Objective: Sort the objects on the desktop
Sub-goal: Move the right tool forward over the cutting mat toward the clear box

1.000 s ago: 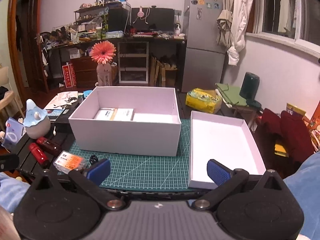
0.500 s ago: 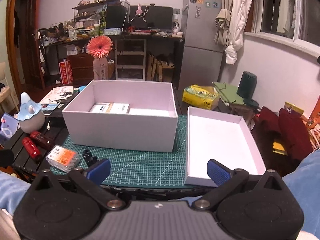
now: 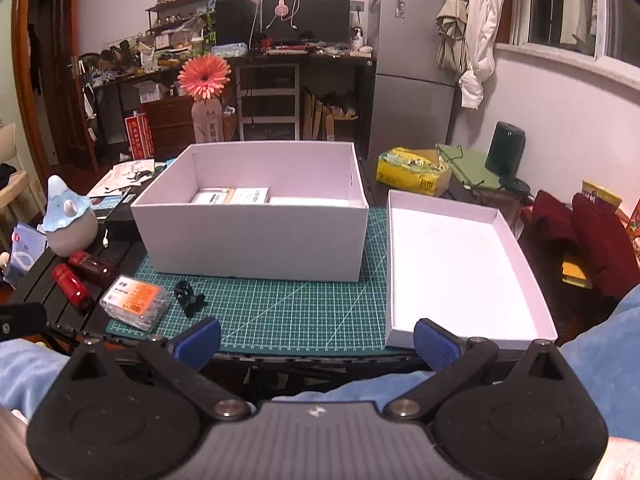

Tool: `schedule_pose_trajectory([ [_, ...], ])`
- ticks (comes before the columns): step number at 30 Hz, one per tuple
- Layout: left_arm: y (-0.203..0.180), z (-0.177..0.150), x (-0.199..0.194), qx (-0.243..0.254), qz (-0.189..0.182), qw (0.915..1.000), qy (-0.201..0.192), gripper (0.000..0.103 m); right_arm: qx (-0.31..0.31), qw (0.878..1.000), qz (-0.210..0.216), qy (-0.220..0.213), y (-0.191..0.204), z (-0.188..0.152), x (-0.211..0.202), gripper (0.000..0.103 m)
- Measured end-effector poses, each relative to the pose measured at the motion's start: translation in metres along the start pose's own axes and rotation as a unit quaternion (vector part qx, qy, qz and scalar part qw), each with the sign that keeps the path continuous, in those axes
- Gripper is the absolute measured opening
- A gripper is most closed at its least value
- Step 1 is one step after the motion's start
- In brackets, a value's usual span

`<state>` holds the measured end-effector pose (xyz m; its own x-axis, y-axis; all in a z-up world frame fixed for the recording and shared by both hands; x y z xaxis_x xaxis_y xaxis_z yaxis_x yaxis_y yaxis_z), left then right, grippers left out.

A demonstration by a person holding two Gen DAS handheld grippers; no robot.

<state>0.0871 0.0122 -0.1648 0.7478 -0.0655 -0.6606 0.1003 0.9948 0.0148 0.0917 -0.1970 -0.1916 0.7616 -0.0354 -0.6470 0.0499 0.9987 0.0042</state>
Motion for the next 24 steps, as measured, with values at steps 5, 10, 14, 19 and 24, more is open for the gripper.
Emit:
schedule_pose_trajectory([
  [5,-0.002,-0.004,0.004,-0.003,-0.015,0.9998,0.010,0.103,0.019,0.999,0.023,0.012,0.002,-0.003,0.004,0.103],
  [10,-0.004,-0.006,0.005,-0.008,-0.029,0.9994,0.014,0.103,0.015,1.000,0.027,0.003,0.004,-0.003,0.006,0.103],
  [14,-0.002,-0.004,0.002,-0.010,-0.021,0.9997,0.005,0.103,0.013,0.998,0.058,-0.001,0.009,-0.005,0.007,0.102],
  [19,0.001,-0.004,0.003,-0.013,-0.009,0.9999,0.006,0.103,-0.002,0.998,0.058,-0.032,0.014,-0.004,0.002,0.103],
  [24,0.007,0.002,-0.002,-0.017,-0.010,0.9998,-0.002,0.103,-0.007,0.998,0.050,-0.034,0.015,-0.006,0.003,0.103],
])
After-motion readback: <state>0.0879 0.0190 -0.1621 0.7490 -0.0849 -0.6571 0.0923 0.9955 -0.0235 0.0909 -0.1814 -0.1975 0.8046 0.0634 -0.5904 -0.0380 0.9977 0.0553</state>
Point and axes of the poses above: each gripper's, at about its wrist camera, not at the fingertips, and x roughly the way its jaws point, y to its left, z to its top, the point moved 8 cm from there along x, roughly the way its jaws point, and after that the axes turned 1 degree about -y, right-handed, at the moved point
